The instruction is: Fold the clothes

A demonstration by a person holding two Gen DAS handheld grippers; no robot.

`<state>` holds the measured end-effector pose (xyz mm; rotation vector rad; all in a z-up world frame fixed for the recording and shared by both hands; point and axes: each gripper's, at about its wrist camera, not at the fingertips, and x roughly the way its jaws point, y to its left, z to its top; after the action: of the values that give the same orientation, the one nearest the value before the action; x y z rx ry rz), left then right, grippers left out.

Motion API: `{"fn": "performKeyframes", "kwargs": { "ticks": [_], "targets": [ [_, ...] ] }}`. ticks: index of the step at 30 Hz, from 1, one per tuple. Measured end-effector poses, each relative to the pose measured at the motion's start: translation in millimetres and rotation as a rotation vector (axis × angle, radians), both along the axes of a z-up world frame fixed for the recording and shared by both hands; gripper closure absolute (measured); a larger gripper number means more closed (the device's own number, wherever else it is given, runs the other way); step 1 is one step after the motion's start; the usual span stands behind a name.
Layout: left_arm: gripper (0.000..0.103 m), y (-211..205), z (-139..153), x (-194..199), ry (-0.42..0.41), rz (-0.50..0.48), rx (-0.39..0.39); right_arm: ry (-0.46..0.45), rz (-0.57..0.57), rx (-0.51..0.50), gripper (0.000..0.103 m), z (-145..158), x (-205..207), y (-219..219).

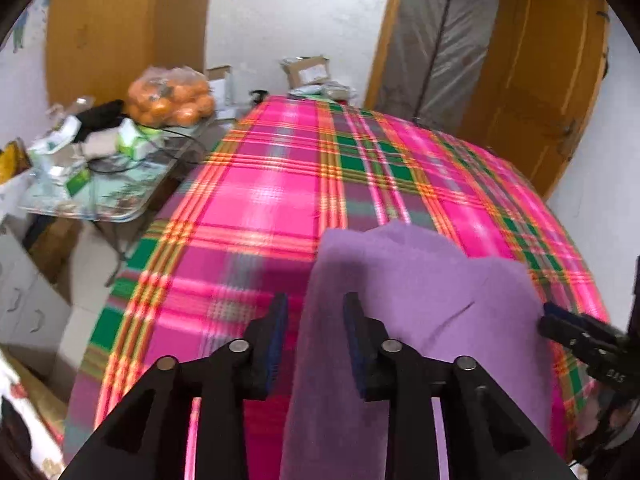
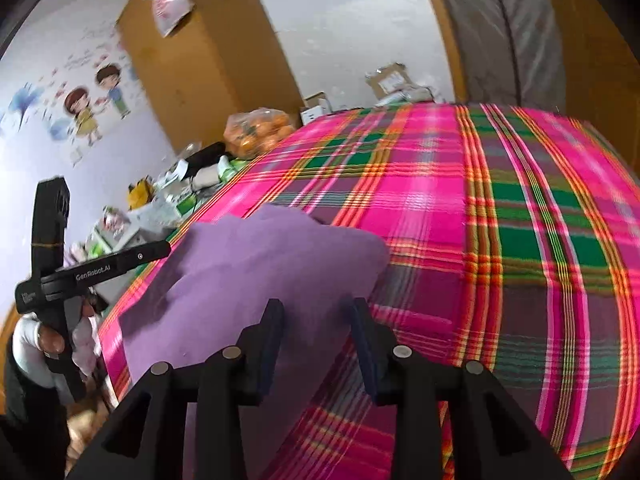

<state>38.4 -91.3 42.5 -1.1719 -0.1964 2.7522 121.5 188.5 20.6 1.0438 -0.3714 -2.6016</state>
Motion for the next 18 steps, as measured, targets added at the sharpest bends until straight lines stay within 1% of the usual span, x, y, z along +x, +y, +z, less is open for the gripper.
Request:
{"fn": "performKeyframes", "kwargs": {
  "ticks": [4, 8, 9, 10, 11, 12, 13, 15, 17, 18],
  "targets": [
    [0.073, 7, -8, -23, -0.033, -0.045, 0.017, -0.012, -0.023, -0.048, 0.065, -2, -10, 7],
    [0.073, 11, -14, -38, -0.051, -0.056, 0.044, -0.018, -0.043, -0.083, 0.065, 0, -25, 12],
    [0.075, 10, -15, -40, -0.049, -0.054, 0.052, -0.024, -0.048, -0.092, 0.065, 0, -29, 13],
    [0.08, 10, -16, -42, -0.047, -0.053, 0.06, -0.036, -0.051, -0.103, 0.065, -1, -34, 14],
    [0.083, 9, -16, -43, -0.044, -0.049, 0.064, -0.051, -0.053, -0.112, 0.067, -4, -39, 14],
    [0.084, 8, -18, -42, -0.041, -0.043, 0.063, -0.065, -0.054, -0.119, 0.073, -6, -43, 14],
    [0.085, 7, -20, -42, -0.04, -0.039, 0.064, -0.075, -0.057, -0.126, 0.076, -7, -46, 14],
    [0.086, 2, -24, -41, -0.038, -0.032, 0.082, -0.085, -0.078, -0.104, 0.09, -10, -50, 14],
    [0.086, -1, -28, -40, -0.031, -0.03, 0.102, -0.108, -0.093, -0.08, 0.091, -17, -54, 14],
    [0.086, -2, -29, -40, -0.028, -0.029, 0.108, -0.117, -0.092, -0.087, 0.091, -20, -57, 15]
  ]
}}
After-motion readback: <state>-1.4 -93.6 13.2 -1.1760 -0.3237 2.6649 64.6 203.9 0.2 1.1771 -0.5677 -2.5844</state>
